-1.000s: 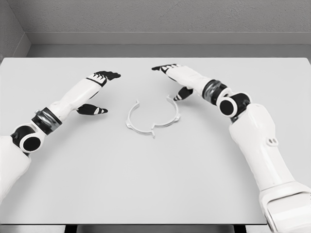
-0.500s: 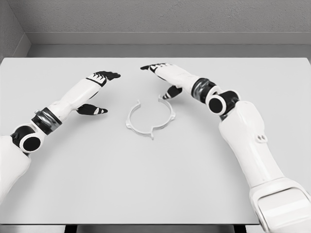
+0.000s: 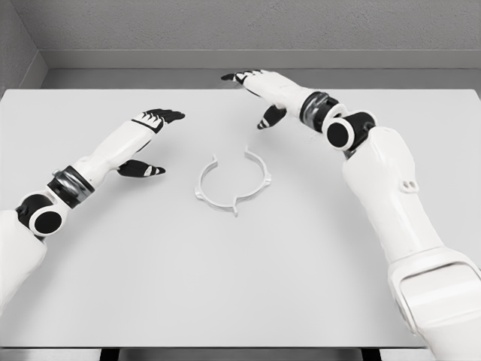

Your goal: Assemble PVC drainage pipe clamps

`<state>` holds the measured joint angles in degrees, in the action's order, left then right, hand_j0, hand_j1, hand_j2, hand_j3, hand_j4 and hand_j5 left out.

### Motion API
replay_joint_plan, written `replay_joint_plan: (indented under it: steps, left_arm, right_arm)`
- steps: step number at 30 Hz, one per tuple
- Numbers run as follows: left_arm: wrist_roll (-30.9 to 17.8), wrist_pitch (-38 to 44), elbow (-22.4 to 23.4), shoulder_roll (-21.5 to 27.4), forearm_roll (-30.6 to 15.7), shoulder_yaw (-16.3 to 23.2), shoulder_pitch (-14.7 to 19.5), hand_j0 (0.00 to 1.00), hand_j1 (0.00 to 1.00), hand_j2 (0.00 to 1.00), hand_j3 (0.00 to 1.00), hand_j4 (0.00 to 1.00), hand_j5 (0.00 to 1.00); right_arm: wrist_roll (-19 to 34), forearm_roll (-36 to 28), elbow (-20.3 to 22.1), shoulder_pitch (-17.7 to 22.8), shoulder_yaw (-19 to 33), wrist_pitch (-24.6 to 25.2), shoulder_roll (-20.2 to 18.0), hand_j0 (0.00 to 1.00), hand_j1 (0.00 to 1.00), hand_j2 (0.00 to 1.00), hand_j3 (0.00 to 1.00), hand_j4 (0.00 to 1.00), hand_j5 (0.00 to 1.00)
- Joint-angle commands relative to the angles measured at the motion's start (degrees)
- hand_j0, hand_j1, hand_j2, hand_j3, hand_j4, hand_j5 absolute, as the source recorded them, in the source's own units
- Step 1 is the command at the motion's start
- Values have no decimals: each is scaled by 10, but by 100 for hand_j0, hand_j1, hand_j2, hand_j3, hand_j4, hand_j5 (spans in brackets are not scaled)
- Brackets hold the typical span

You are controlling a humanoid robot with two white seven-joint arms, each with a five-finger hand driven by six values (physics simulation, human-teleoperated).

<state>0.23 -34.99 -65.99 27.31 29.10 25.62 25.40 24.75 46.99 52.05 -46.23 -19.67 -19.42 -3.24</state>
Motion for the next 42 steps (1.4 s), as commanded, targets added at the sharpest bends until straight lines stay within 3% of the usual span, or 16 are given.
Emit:
replay_joint_plan:
  steps: [1,10,23,42]
  left_arm:
    - [0,0,2,1,-4,0,0,100,100,100,100,100,100]
    - [0,0,13,6,-4,0,11,100,100,100,100,100,100]
    - [0,0,13,6,-4,0,11,100,100,100,100,100,100]
    - [0,0,12,8,-5,-1,11,100,100,100,100,100,100]
  right_arm:
    - [-5,-2,-25,0,0,-2,-6,100,100,100,100,100,100]
    - [-12,20,-73,-7,-32,2,5,100,100,100,100,100,100]
    - [-14,20,-86,-18,-53,14,32,100,100,100,100,100,100]
    - [-20,20,-119,-36,-70,18,32,100,100,100,100,100,100]
